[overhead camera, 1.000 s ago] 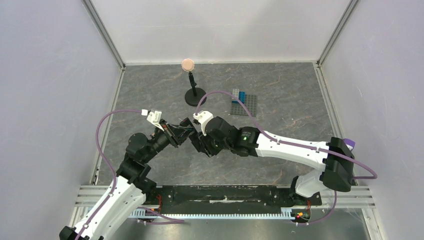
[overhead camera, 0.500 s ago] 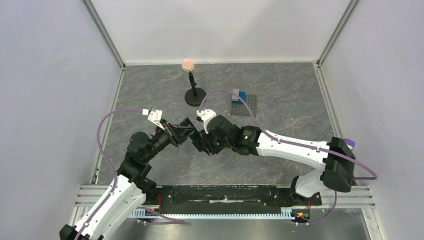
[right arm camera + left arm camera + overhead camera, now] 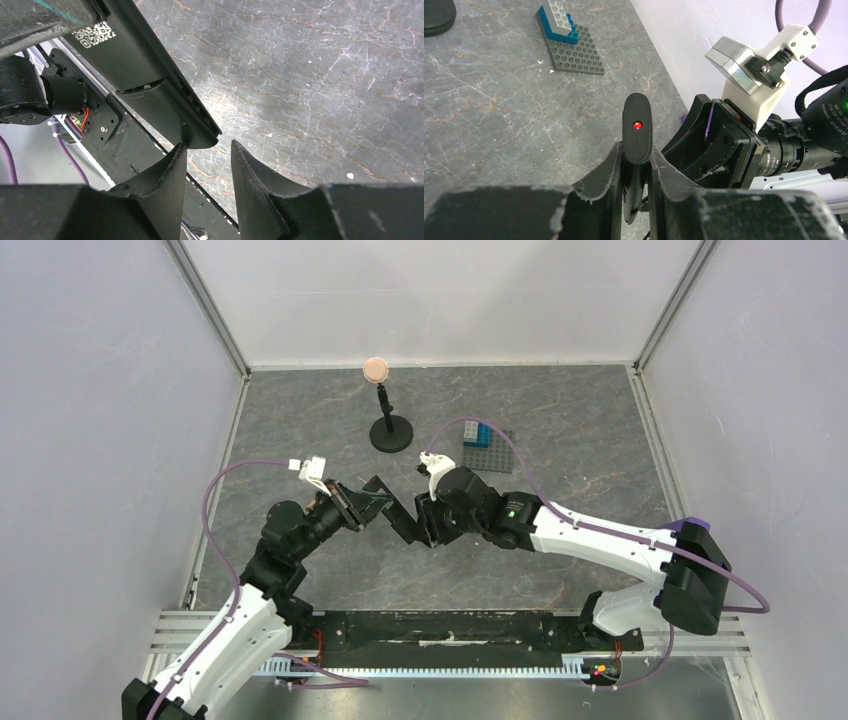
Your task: Load the batteries into the remote control
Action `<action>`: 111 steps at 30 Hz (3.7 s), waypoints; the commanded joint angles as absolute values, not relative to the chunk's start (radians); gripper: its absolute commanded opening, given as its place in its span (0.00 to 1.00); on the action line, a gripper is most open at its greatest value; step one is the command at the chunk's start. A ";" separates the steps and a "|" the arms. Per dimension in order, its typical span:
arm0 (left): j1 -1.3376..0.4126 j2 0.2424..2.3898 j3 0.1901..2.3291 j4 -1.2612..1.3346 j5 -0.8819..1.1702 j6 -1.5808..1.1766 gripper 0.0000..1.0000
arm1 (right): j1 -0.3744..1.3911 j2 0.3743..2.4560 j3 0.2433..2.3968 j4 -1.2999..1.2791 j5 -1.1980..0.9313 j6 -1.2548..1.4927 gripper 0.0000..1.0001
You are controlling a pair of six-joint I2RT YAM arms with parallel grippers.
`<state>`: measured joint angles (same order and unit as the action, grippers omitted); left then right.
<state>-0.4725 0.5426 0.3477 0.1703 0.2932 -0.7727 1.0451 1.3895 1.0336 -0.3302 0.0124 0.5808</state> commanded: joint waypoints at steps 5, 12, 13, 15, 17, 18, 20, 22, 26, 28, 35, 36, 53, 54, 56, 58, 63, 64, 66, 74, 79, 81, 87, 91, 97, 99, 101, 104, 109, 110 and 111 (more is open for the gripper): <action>-0.480 0.576 0.346 0.239 0.352 -0.941 0.02 | 0.980 1.353 0.963 -0.205 0.003 0.669 0.40; -0.480 0.612 0.344 0.277 0.329 -1.101 0.02 | 0.941 1.304 0.865 -0.116 -0.051 0.768 0.40; -0.480 0.614 0.342 0.281 0.323 -1.128 0.02 | 0.936 1.295 0.855 -0.103 -0.053 0.781 0.40; -0.480 0.620 0.339 0.286 0.311 -1.187 0.02 | 0.928 1.276 0.831 -0.081 -0.053 0.812 0.40; -0.480 0.627 0.333 0.297 0.303 -1.241 0.02 | 0.918 1.261 0.813 -0.063 -0.052 0.842 0.40; -0.480 0.630 0.329 0.296 0.296 -1.273 0.02 | 0.913 1.254 0.804 -0.052 -0.049 0.860 0.40; -0.480 0.636 0.319 0.298 0.284 -1.320 0.02 | 0.907 1.237 0.783 -0.027 -0.043 0.894 0.40; -0.479 0.642 0.308 0.298 0.267 -1.367 0.02 | 0.902 1.227 0.768 -0.013 -0.030 0.923 0.40; -0.480 0.663 0.287 0.286 0.238 -1.443 0.02 | 0.896 1.220 0.747 0.018 -0.017 0.980 0.41; -0.480 0.675 0.286 0.255 0.225 -1.462 0.02 | 0.894 1.222 0.740 0.031 -0.017 1.006 0.41; -0.481 0.714 0.284 0.160 0.187 -1.501 0.02 | 0.885 1.234 0.725 0.043 -0.010 1.043 0.43; -0.480 0.720 0.284 0.144 0.184 -1.504 0.02 | 0.884 1.233 0.721 0.041 -0.006 1.045 0.44; -0.479 0.765 0.290 0.086 0.193 -1.475 0.02 | 0.871 1.137 0.752 0.028 -0.131 0.516 0.83; -0.479 0.767 0.292 0.085 0.196 -1.470 0.02 | 0.871 1.144 0.770 0.006 -0.177 0.447 0.83; -0.479 0.772 0.299 0.079 0.202 -1.460 0.02 | 0.876 1.169 0.805 -0.073 -0.244 0.335 0.83; -0.479 0.779 0.311 0.073 0.209 -1.443 0.02 | 0.897 1.202 0.843 -0.144 -0.252 0.257 0.83; -0.479 0.793 0.332 0.058 0.214 -1.410 0.02 | 0.993 1.267 0.902 -0.184 -0.185 0.183 0.84; -0.479 0.793 0.334 0.059 0.213 -1.406 0.02 | 1.006 1.283 0.911 -0.183 -0.176 0.183 0.84; -0.479 0.793 0.337 0.060 0.215 -1.395 0.02 | 1.020 1.317 0.930 -0.186 -0.165 0.185 0.84; -0.479 0.799 0.357 0.065 0.239 -1.347 0.02 | 1.027 1.412 0.981 -0.219 -0.154 0.176 0.84; -0.479 0.794 0.365 0.064 0.245 -1.311 0.02 | 1.027 1.428 0.999 -0.229 -0.140 0.210 0.75; -0.479 0.793 0.364 0.065 0.244 -1.300 0.02 | 1.026 1.423 0.998 -0.229 -0.136 0.225 0.70; -0.479 0.793 0.360 0.076 0.239 -1.277 0.02 | 1.026 1.398 0.976 -0.230 -0.126 0.260 0.60; -0.479 0.789 0.360 0.083 0.235 -1.218 0.02 | 1.022 1.395 0.965 -0.240 -0.139 0.280 0.56; -0.479 0.770 0.325 0.140 0.231 -1.149 0.02 | 1.014 1.400 0.943 -0.228 -0.175 0.316 0.53; -0.479 0.766 0.310 0.175 0.240 -1.148 0.02 | 1.014 1.405 0.937 -0.216 -0.184 0.317 0.53; -0.479 0.767 0.301 0.197 0.248 -1.151 0.02 | 1.014 1.413 0.935 -0.208 -0.192 0.315 0.52; -0.479 0.775 0.296 0.212 0.262 -1.151 0.02 | 1.015 1.420 0.936 -0.200 -0.191 0.313 0.51; -0.479 0.783 0.287 0.246 0.291 -1.138 0.02 | 1.014 1.419 0.940 -0.192 -0.184 0.316 0.49; -0.479 0.783 0.285 0.255 0.298 -1.134 0.02 | 1.014 1.421 0.942 -0.193 -0.184 0.316 0.47; -0.479 0.785 0.282 0.265 0.305 -1.130 0.02 | 1.014 1.424 0.945 -0.192 -0.185 0.317 0.46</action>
<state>-0.4782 0.7795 0.2913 0.1658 0.2543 -1.1831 1.0168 1.4223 0.9371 -0.2409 -0.1791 0.3111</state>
